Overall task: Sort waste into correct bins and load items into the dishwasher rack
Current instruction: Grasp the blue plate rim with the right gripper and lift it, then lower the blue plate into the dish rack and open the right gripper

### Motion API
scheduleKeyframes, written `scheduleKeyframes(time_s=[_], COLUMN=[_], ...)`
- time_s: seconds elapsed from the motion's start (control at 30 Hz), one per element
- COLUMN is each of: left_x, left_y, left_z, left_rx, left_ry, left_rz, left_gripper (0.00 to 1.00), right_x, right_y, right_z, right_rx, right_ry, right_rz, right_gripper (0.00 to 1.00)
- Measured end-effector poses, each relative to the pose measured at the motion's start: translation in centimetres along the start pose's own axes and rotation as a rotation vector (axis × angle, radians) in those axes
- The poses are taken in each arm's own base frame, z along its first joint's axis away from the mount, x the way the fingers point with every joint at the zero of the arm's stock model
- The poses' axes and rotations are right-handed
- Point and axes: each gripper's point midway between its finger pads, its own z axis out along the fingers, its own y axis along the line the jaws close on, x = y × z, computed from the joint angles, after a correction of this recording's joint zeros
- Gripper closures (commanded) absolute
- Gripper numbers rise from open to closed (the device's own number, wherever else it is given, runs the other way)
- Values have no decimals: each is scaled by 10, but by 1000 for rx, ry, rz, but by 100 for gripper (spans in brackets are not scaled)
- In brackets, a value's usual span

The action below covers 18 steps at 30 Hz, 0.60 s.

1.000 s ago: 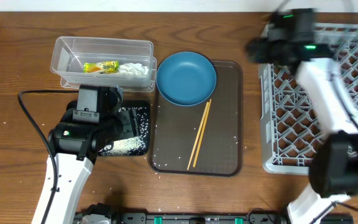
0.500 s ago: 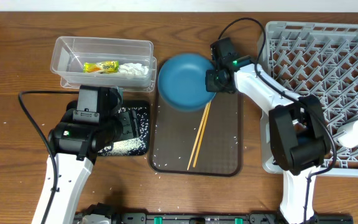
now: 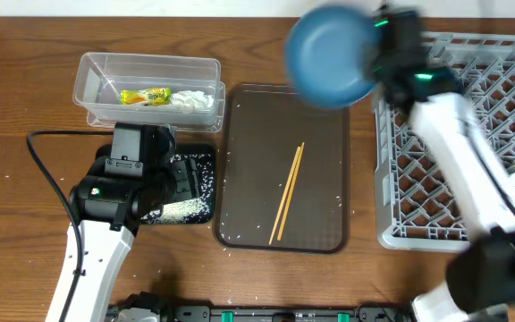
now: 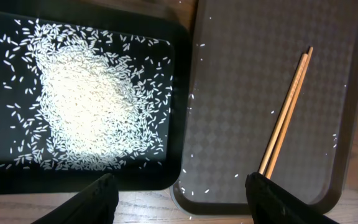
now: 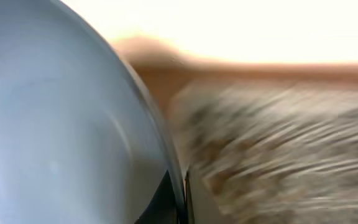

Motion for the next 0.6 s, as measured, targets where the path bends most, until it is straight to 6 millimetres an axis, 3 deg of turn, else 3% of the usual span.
scheduleKeyframes(time_s=[0.03, 0.13, 0.23, 0.4, 0.6], left_x=[0, 0, 0, 0, 0], left_y=[0, 0, 0, 0, 0], left_z=[0, 0, 0, 0, 0], left_rx=[0, 0, 0, 0, 0], left_ry=[0, 0, 0, 0, 0], left_rz=[0, 0, 0, 0, 0], left_gripper=[31, 32, 31, 32, 32], right_x=[-20, -55, -72, -61, -27], right_y=[-25, -89, -152, -220, -261], right_z=[-13, -40, -56, -59, -36], right_rx=[68, 297, 586, 883, 1001], right_ry=[-62, -161, -177, -52, 135], right_rz=[-36, -124, -197, -273, -341], right_gripper=[99, 99, 99, 99, 99])
